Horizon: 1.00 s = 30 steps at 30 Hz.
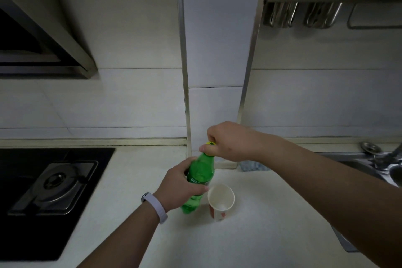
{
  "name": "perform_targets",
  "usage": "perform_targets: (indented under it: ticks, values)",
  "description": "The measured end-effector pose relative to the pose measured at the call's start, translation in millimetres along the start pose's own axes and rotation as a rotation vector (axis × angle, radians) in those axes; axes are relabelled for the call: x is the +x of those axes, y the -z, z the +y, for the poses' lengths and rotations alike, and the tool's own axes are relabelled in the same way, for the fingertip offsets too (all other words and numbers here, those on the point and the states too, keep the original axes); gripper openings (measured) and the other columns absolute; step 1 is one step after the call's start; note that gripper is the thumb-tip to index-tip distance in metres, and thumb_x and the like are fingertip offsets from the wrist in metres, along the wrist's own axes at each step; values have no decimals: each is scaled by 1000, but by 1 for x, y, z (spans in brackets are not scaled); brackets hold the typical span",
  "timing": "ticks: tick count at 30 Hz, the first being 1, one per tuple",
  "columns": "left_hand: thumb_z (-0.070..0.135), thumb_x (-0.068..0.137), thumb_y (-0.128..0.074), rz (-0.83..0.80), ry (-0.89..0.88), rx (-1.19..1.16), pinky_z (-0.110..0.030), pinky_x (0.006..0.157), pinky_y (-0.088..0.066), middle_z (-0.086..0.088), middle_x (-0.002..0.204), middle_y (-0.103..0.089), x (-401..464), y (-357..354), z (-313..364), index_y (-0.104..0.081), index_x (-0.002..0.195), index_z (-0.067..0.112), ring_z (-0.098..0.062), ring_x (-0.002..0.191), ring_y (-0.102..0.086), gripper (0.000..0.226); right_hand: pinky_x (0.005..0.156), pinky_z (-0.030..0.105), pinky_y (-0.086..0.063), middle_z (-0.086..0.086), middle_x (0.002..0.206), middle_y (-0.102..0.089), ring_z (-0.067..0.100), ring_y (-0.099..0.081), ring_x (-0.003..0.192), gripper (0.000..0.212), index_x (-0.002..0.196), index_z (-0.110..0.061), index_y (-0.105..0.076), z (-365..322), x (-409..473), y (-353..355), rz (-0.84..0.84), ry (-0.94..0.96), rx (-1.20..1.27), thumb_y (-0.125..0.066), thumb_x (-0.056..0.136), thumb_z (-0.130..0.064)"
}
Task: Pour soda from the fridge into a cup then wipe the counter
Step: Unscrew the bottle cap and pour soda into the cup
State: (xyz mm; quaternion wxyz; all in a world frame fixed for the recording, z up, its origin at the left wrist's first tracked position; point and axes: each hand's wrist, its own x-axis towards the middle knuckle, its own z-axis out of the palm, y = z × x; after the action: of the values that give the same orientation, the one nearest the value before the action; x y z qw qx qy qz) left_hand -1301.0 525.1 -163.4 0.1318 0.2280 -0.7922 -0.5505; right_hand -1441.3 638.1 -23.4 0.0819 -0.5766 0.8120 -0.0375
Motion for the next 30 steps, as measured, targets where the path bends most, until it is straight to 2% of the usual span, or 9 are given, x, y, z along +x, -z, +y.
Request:
perform_targets:
  ticks: [5,9,12,15,18,20,22,26,30]
  values:
    - [31,47,-86,-12,-3,-21,-35,87,-57,13,100,-74,2,1,-1,-65,100,58,-9,95,-69,63,69,25,-39,-7,95,-50,6,-48,81,15,107,-25,-56,6,-1,7,-90,158,137,-58,93,-29]
    - [31,46,-86,4,-9,-37,-38,89,-57,12,101,-74,4,2,-1,-65,108,47,-11,97,-69,67,84,26,-45,-2,110,-51,11,-51,98,31,115,-28,-58,8,4,7,-90,206,232,-61,88,-14]
    - [27,48,-88,6,-3,-39,-38,89,-57,10,103,-74,5,3,1,-65,115,39,-10,97,-69,71,85,24,-46,-3,119,-48,10,-51,104,52,132,-32,-48,11,5,3,-62,171,322,-69,85,-27]
    - [21,51,-90,4,6,-48,-37,89,-57,8,105,-74,7,4,0,-65,117,36,-10,97,-69,72,70,16,-39,-7,117,-46,3,-49,91,69,140,-32,-38,12,5,0,-12,100,314,-68,82,-54]
    - [28,47,-89,6,17,-46,-34,89,-56,10,106,-73,7,4,1,-63,117,39,-8,98,-68,75,59,24,-38,-9,91,-53,4,-50,74,59,117,-24,-55,8,7,-2,61,-3,141,-53,82,-71]
    - [26,49,-90,5,14,-39,-32,88,-56,11,105,-73,7,4,1,-62,114,43,-7,98,-68,73,57,29,-40,-5,78,-57,9,-53,70,54,97,-20,-60,6,8,-3,91,-39,85,-48,85,-71]
    - [23,51,-90,4,13,-38,-32,88,-56,10,105,-73,7,5,1,-62,114,44,-7,98,-68,72,56,29,-40,-5,75,-56,11,-53,69,47,95,-19,-60,5,8,-3,86,-28,110,-50,89,-64]
    - [25,50,-90,10,20,-33,-33,88,-57,9,106,-73,6,6,-2,-63,121,34,-7,97,-68,77,61,28,-41,-11,83,-53,13,-53,79,30,111,-26,-57,4,6,-3,68,35,168,-59,88,-46]
    - [25,49,-89,26,23,-29,-33,87,-57,9,105,-73,6,6,-5,-63,122,32,-7,97,-68,78,77,31,-48,-9,108,-48,10,-53,91,56,134,-32,-44,4,4,-1,35,56,196,-62,83,-46]
